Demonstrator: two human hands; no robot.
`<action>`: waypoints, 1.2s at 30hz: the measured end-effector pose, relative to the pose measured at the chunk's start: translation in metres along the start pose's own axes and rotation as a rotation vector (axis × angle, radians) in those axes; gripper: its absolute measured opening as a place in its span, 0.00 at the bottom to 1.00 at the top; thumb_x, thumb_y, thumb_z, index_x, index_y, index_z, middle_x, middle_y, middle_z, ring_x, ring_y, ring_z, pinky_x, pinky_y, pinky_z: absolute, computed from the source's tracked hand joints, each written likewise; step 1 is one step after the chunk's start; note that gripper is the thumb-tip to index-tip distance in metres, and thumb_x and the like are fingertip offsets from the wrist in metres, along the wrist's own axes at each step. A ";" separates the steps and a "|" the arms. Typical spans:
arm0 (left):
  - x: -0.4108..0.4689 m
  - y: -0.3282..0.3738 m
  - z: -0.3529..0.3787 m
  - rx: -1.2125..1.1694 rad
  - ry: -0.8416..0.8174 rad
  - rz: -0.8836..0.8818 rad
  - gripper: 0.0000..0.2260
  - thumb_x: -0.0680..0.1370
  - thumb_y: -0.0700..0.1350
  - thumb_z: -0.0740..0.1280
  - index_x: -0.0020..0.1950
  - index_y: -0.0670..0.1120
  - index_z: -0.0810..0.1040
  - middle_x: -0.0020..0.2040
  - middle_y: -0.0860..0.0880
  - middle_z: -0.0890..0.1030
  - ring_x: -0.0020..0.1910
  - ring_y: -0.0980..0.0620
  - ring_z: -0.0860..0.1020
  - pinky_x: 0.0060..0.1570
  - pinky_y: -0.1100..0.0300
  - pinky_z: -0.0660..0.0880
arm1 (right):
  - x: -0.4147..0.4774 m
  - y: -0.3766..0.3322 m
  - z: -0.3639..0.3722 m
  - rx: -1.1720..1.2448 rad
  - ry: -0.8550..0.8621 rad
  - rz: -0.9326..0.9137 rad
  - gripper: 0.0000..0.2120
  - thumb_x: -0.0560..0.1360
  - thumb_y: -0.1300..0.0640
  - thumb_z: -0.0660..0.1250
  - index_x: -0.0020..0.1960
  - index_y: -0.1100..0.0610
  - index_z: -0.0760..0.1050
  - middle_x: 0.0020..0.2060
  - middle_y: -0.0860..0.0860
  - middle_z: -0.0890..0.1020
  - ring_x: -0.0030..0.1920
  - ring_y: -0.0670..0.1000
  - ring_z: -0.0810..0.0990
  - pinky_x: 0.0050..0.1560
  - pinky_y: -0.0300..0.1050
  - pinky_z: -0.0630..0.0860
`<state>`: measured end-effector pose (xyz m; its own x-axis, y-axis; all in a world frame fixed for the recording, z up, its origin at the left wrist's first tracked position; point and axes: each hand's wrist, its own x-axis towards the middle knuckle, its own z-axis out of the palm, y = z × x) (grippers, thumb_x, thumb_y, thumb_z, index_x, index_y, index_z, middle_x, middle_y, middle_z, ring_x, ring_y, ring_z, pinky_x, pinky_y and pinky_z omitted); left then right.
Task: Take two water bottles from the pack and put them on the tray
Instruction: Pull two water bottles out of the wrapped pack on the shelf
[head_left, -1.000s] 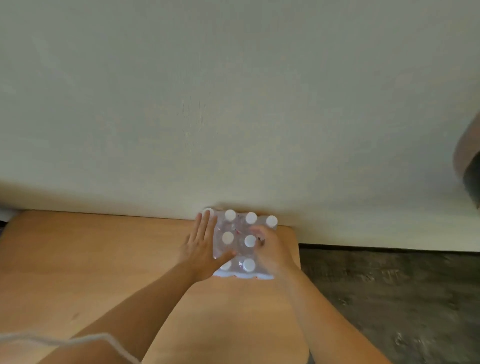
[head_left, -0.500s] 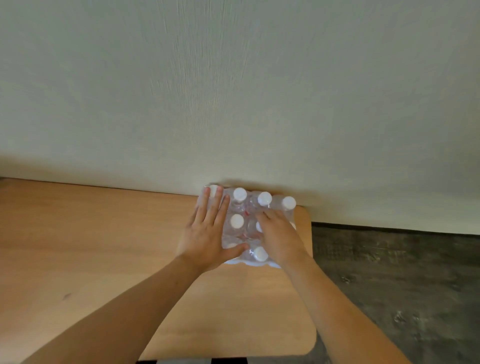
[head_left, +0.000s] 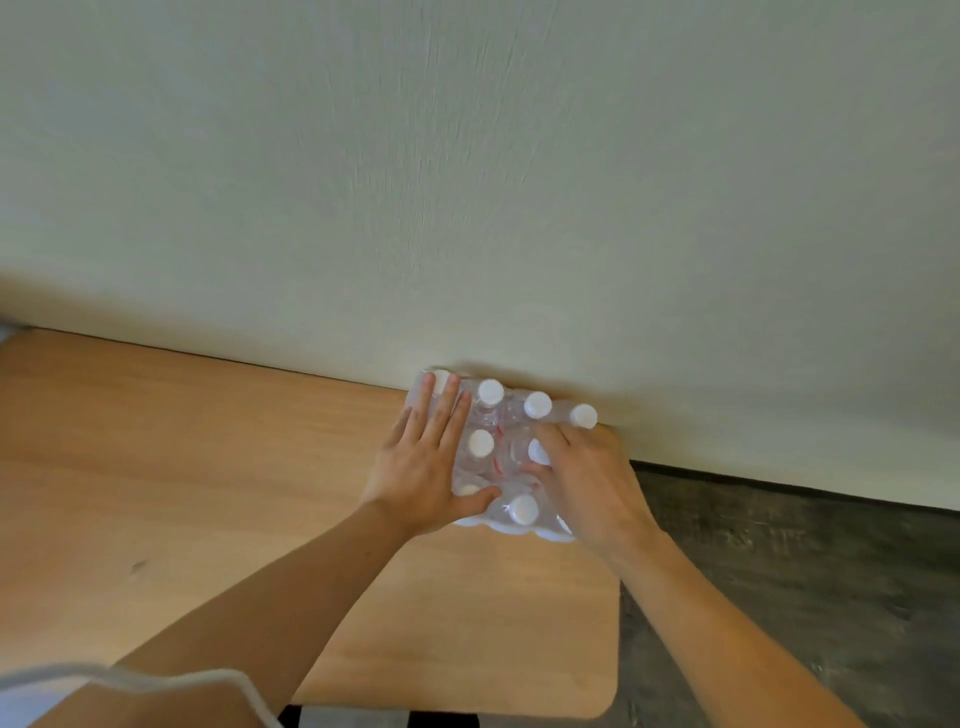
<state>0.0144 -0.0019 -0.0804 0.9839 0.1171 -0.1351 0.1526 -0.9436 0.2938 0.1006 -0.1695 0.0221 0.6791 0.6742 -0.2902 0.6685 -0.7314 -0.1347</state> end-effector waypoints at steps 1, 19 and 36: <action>0.000 0.000 0.000 -0.002 0.000 0.000 0.52 0.69 0.77 0.54 0.81 0.44 0.46 0.83 0.46 0.47 0.81 0.42 0.44 0.74 0.48 0.62 | -0.004 -0.001 -0.008 0.065 0.052 -0.002 0.12 0.73 0.55 0.72 0.55 0.57 0.77 0.45 0.53 0.83 0.41 0.55 0.79 0.37 0.44 0.66; -0.042 0.008 -0.051 -1.030 0.084 -0.045 0.53 0.61 0.62 0.82 0.79 0.60 0.55 0.79 0.57 0.63 0.77 0.52 0.64 0.71 0.46 0.69 | -0.031 -0.060 -0.115 0.625 0.471 0.040 0.13 0.76 0.41 0.61 0.49 0.50 0.73 0.43 0.43 0.78 0.44 0.45 0.76 0.41 0.33 0.71; -0.117 -0.065 -0.013 -0.821 0.068 -0.476 0.29 0.58 0.61 0.77 0.53 0.74 0.67 0.53 0.71 0.76 0.48 0.68 0.78 0.36 0.68 0.73 | 0.017 -0.042 0.031 0.655 0.038 0.209 0.12 0.79 0.52 0.65 0.62 0.51 0.73 0.57 0.47 0.79 0.58 0.50 0.78 0.54 0.47 0.74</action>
<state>-0.1096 0.0499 -0.0718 0.8011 0.4753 -0.3637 0.5307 -0.2833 0.7988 0.0746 -0.1301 -0.0070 0.7919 0.5069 -0.3406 0.2098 -0.7496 -0.6277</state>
